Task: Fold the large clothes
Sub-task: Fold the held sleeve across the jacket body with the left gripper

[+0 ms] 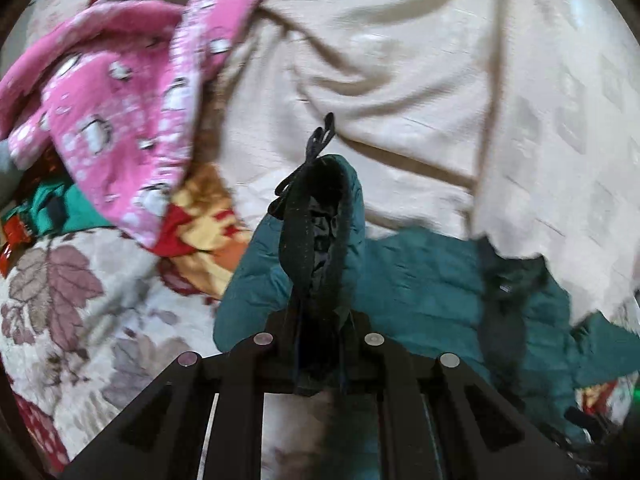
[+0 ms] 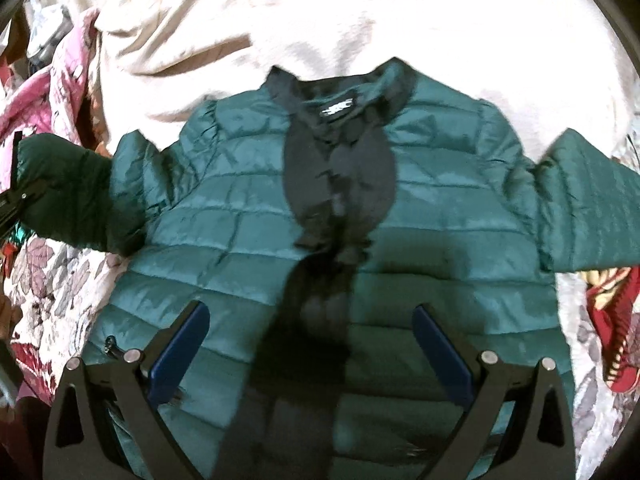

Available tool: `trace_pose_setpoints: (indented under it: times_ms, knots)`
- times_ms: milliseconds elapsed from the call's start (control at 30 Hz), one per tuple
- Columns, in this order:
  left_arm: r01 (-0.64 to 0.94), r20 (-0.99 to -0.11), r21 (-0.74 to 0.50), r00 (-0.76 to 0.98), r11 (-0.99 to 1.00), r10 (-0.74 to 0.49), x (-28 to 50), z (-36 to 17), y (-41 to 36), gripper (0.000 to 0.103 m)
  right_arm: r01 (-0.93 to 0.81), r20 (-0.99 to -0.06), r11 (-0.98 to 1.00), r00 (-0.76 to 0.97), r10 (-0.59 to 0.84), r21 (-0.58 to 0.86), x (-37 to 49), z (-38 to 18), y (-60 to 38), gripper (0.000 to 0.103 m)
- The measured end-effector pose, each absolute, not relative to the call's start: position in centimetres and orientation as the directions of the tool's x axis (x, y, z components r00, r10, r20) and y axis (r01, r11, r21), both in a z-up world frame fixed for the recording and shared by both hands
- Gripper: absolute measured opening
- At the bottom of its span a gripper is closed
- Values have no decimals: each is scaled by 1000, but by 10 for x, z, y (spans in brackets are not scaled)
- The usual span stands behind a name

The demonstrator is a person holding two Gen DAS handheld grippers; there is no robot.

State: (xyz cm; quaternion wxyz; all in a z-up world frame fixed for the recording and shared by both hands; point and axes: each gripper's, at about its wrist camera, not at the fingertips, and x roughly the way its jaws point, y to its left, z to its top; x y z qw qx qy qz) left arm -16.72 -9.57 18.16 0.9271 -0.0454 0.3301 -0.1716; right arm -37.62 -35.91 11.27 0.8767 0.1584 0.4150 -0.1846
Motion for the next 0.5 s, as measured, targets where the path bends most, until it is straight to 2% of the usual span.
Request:
trace_pose_setpoints:
  times_ms: [233, 500]
  knots:
    - [415, -615, -174, 663, 893, -428, -199, 187, -174, 0, 503, -791, 858, 564, -236, 102, -400, 119, -392, 103]
    - [519, -650, -126, 600, 846, -465, -221, 176, -251, 0, 544, -798, 837, 528, -290, 56, -427, 114, -423, 103]
